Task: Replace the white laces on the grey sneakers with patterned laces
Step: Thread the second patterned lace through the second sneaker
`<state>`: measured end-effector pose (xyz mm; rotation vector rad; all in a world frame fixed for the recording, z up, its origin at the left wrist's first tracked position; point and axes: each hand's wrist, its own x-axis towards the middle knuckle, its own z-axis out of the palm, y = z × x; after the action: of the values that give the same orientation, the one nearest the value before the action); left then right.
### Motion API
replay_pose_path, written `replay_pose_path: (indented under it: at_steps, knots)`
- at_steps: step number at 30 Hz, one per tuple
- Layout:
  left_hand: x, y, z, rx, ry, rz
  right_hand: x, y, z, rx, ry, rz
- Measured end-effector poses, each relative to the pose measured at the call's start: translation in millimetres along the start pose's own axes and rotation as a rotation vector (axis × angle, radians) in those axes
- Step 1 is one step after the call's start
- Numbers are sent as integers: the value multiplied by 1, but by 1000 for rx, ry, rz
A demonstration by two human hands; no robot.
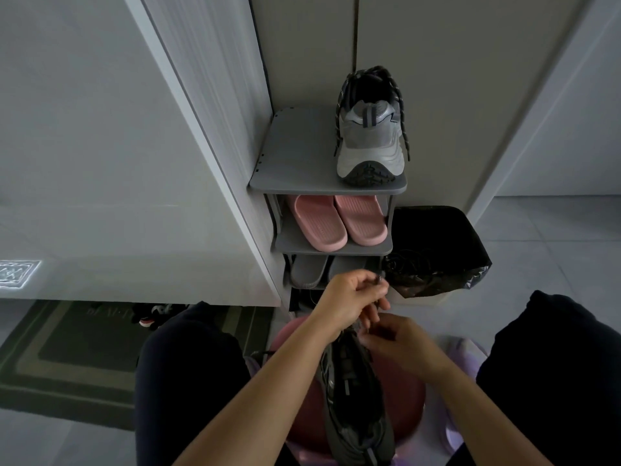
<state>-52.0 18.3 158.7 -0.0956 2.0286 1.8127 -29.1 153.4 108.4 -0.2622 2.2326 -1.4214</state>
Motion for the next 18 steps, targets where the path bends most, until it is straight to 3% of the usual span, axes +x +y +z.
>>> replay_pose_path:
  at_steps: [3, 6, 8, 11, 18]
  knots:
    - [3, 3, -2, 8, 48, -1, 2, 2, 0, 125, 60, 76]
    - [-4, -8, -17, 419, 207, 13, 3, 8, -6, 410, 141, 193]
    - [-19, -28, -22, 702, 222, -23, 4, 11, -8, 446, 139, 235]
    - [-44, -60, -12, 844, 140, -136, 4, 14, -6, 333, 110, 228]
    - [-38, -82, 9, 846, 321, -92, 8, 24, 3, -13, 88, 184]
